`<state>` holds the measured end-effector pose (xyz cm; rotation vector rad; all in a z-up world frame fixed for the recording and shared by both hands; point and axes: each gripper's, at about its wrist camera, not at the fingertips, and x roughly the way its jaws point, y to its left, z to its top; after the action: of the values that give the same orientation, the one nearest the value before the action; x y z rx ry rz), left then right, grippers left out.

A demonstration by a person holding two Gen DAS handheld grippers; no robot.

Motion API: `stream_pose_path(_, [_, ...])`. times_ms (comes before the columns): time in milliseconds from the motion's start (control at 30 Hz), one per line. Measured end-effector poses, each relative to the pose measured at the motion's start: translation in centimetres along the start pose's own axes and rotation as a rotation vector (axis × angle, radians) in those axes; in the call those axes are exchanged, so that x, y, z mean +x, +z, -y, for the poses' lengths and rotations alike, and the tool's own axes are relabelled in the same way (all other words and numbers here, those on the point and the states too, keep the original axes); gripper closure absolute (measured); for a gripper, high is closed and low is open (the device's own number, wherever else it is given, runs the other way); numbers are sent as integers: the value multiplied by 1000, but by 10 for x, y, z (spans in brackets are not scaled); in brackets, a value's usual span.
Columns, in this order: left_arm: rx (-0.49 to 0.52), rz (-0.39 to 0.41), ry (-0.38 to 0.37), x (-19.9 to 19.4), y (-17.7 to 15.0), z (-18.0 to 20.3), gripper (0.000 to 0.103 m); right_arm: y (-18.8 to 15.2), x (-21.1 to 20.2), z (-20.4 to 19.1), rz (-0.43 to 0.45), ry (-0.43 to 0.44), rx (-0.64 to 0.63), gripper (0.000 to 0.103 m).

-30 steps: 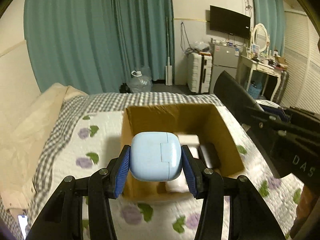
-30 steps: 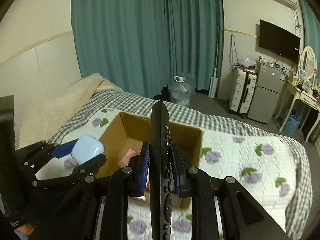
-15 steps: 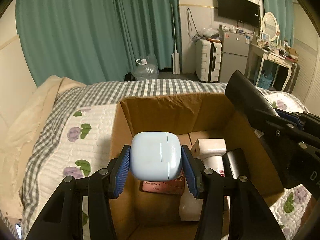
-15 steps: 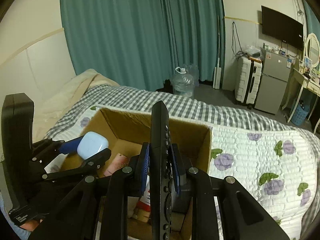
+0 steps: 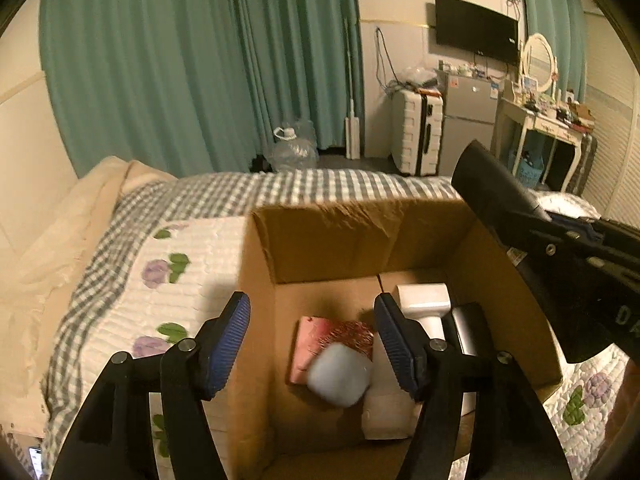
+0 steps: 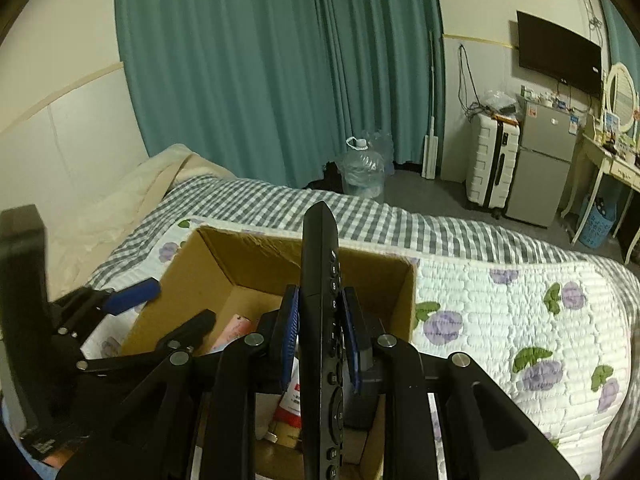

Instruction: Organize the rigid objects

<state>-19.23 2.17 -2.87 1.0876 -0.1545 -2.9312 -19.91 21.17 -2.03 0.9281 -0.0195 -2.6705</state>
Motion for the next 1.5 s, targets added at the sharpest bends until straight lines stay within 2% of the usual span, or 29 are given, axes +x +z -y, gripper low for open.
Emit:
stream_pose_path(200, [-30,8,42,2,1,-17,34,5,26,-10,-27,28,-30,83])
stream_pose_path(467, [-23,19,78,9,-1,-24,34,-5,73,-23,-129,75,-54,79])
stream_pose_path(533, [-31,20,73,11,-2,-26,34,-8,75,-21,-117,52,-44,77])
stream_pose_path(800, [-42,41,79,4,0,-24,34,-5,50,-11,-68,6,-18,77])
stream_pose_path(1033, [-45,160,84,-51,15,-18,34,6,0,-12,-19,-61,-23,76])
stream_pose_path(1100, [-50,221,80,-77,20,-18,31,11,-24,-15,13,-78,-27,69])
stream_pose_path(1167, [-65,289,74,-106,24,-19,28,17,-55,-20,61,-94,-29,53])
stream_pose_path(1200, [-73,322,73,-123,26,-21,28,19,-66,-24,80,-100,-32,51])
stream_pose_path(1300, [-93,394,66,-159,28,-27,24,22,-108,-35,142,-129,-46,33])
stream_pose_path(1367, [-95,427,66,-176,28,-29,23,22,-138,-41,194,-153,-43,16])
stream_pose_path(1467, [-78,459,83,-199,21,-32,23,19,-171,-49,250,-177,-38,1])
stream_pose_path(1500, [-67,469,83,-206,16,-33,22,18,-178,-52,262,-187,-40,0])
